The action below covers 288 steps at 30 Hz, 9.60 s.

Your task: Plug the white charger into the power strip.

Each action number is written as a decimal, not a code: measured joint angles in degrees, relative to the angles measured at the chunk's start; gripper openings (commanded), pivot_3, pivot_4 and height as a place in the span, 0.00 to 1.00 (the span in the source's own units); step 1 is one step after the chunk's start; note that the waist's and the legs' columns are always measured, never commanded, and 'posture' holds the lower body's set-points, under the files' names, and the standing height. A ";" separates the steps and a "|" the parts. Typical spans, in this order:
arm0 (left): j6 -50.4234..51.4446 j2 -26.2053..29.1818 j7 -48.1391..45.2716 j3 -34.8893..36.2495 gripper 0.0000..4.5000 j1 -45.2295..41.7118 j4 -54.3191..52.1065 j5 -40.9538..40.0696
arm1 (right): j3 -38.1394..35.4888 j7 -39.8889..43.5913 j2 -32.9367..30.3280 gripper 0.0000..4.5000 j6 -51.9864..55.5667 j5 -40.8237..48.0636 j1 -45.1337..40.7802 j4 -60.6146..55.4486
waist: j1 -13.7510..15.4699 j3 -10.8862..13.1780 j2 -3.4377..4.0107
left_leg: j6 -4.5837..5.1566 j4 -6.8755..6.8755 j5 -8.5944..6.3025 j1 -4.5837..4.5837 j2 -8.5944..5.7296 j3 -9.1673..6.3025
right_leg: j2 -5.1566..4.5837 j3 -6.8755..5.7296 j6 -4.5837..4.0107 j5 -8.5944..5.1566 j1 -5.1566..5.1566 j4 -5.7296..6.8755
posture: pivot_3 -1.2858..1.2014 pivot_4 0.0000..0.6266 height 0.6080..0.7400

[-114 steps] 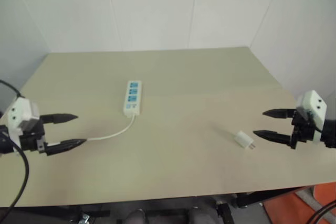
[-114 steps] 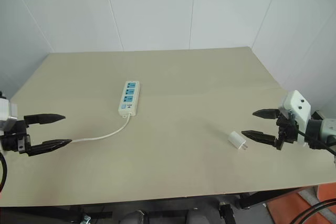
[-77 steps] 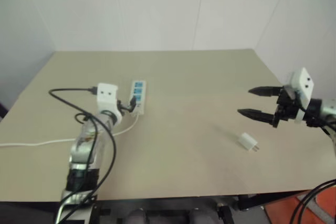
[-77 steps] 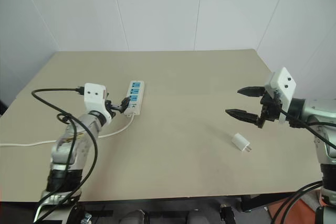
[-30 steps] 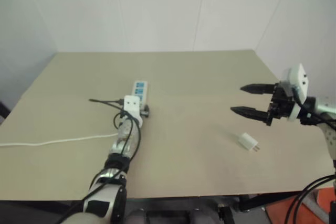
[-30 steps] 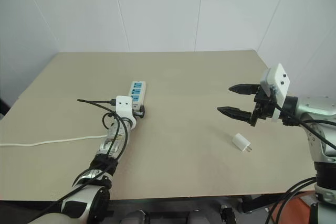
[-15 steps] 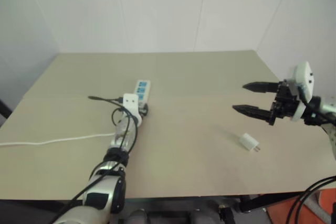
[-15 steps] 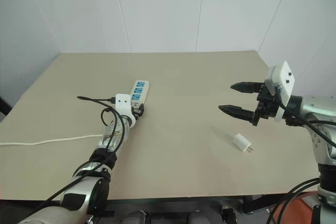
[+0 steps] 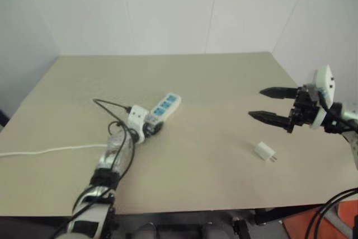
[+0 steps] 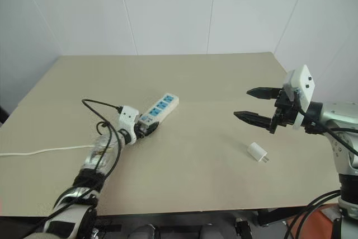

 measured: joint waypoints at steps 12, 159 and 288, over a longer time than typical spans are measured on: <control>-1.29 16.62 -39.54 -1.87 0.73 4.79 -6.98 -10.59 | 0.01 2.52 -0.62 1.00 0.08 0.06 0.25 0.23 | 0.19 0.04 0.01 | 0.01 0.05 0.00 -0.18 0.06 0.02 | -0.01 -0.03 -0.05 -0.05 -0.19 0.00 | 0.52 0.24 1.00; -15.29 8.49 -42.40 -7.63 0.73 6.34 -2.62 -6.11 | 9.21 -21.11 22.65 0.26 15.66 -8.85 -8.30 -1.85 | 0.30 -0.11 0.15 | 0.14 0.29 -0.06 -0.51 0.11 0.01 | 0.05 -0.04 -0.11 -0.02 -0.53 0.32 | 0.52 0.24 1.00; -13.84 10.72 -37.88 -8.13 0.73 10.23 -8.05 -6.20 | 29.11 2.52 42.75 0.26 -33.92 -16.04 -1.05 23.84 | -0.46 -0.11 0.14 | 0.12 0.04 -0.08 0.15 0.35 0.03 | 0.23 -0.09 -0.12 -0.21 0.07 0.14 | 0.52 0.24 1.00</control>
